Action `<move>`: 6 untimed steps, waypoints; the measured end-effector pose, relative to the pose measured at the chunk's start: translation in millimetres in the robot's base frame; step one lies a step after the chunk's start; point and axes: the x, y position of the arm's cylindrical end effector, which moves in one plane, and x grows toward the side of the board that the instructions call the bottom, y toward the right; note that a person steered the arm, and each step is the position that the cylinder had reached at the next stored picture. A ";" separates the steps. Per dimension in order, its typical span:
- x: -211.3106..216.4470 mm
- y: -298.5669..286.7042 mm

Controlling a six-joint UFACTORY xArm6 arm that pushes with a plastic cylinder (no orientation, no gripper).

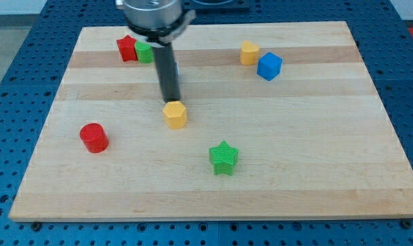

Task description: Push the blue triangle to the bottom of the red cube

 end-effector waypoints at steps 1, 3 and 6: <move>-30.1 53.4; -82.8 -28.8; -56.5 11.0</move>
